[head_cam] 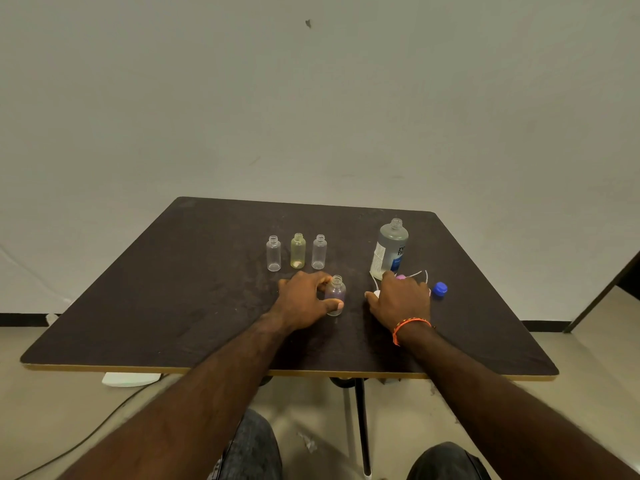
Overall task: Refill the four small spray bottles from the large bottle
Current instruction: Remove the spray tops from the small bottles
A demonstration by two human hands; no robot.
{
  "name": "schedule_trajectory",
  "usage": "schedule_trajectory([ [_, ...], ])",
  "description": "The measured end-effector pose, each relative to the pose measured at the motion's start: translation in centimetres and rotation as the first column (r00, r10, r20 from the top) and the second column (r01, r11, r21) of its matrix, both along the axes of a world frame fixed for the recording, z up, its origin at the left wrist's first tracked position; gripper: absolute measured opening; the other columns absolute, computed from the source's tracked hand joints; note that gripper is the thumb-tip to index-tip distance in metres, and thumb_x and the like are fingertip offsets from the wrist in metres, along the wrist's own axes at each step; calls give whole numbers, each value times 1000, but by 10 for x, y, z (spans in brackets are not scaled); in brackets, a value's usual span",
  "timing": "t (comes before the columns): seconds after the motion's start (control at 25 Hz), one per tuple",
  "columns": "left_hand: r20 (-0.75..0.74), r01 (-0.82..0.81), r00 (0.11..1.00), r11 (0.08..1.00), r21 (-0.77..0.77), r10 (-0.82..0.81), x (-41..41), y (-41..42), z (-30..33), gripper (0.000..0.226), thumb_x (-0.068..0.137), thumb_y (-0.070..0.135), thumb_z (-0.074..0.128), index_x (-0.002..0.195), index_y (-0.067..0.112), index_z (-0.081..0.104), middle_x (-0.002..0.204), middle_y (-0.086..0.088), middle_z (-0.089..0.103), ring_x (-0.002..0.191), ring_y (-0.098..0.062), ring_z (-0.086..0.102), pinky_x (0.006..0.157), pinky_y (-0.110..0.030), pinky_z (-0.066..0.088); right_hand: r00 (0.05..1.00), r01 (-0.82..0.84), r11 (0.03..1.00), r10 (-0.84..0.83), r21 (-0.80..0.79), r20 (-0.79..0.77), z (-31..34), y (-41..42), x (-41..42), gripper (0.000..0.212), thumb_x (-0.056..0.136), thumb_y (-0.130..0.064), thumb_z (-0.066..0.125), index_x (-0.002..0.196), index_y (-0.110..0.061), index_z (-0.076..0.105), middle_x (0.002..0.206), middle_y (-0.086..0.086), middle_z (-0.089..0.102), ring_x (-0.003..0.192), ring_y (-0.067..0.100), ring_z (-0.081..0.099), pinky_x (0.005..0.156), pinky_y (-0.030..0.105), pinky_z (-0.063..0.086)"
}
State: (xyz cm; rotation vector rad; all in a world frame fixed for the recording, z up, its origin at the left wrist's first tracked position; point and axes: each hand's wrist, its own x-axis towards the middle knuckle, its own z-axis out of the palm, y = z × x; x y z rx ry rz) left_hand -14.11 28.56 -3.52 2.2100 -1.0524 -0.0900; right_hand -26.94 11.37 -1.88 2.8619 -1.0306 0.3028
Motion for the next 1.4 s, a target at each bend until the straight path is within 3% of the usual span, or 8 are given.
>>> schedule_trajectory([
  [0.48, -2, -5, 1000, 1000, 3, 5, -1, 0, 0, 41, 83, 52, 79, 118, 34, 68, 112, 16, 71, 109, -6, 60, 94, -38, 22, 1000, -25, 1000, 25, -8, 1, -5, -6, 0, 67, 83, -77, 51, 117, -20, 60, 109, 3, 70, 104, 24, 65, 94, 47, 53],
  [0.68, -4, -4, 1000, 1000, 27, 4, 1, -1, -3, 48, 85, 54, 76, 126, 32, 66, 117, 15, 71, 112, -7, 60, 94, -38, 23, 1000, -31, 1000, 31, 6, 1, -4, -4, -1, 69, 83, -78, 52, 118, -19, 59, 111, 5, 70, 105, 24, 64, 95, 46, 52],
  [0.84, 1, 1, 1000, 1000, 27, -1, 0, -1, -2, 48, 85, 54, 76, 126, 32, 66, 117, 15, 70, 112, -6, 59, 95, -39, 23, 999, -16, 1000, 17, -16, 52, -3, -5, -3, 77, 83, -83, 42, 122, -19, 57, 112, 5, 70, 104, 26, 66, 93, 48, 53],
  [1.0, 36, -17, 999, 999, 36, 15, 3, 0, -1, 43, 85, 53, 76, 120, 30, 67, 111, 14, 71, 110, -10, 62, 102, -44, 32, 973, -63, 998, 64, -13, 220, 6, -7, -3, 49, 92, -63, 48, 114, -20, 57, 114, 5, 70, 102, 25, 65, 89, 47, 54],
  [1.12, 94, -83, 993, 995, 56, 78, 9, 4, 6, 37, 86, 51, 74, 113, 27, 67, 106, 11, 70, 105, -15, 62, 103, -48, 36, 950, -63, 998, 64, -15, 305, 17, -16, -3, 27, 90, -46, 56, 99, -21, 55, 104, 4, 70, 92, 26, 64, 80, 45, 54],
  [1.28, 153, -154, 979, 978, 141, 132, 23, 17, 13, 37, 86, 55, 68, 112, 30, 60, 103, 9, 68, 104, -18, 61, 97, -46, 35, 939, -23, 1000, 16, 17, 344, 27, -29, -6, 17, 88, -40, 57, 89, -23, 52, 89, 0, 68, 78, 22, 59, 75, 43, 53],
  [1.4, 160, -162, 978, 970, 183, 134, 32, 31, 17, 36, 85, 55, 69, 110, 31, 59, 101, 11, 64, 104, -15, 59, 100, -46, 34, 928, -103, 994, 103, -17, 358, 27, -17, -6, 16, 90, -38, 58, 96, -22, 57, 92, 2, 69, 82, 23, 60, 75, 38, 50],
])
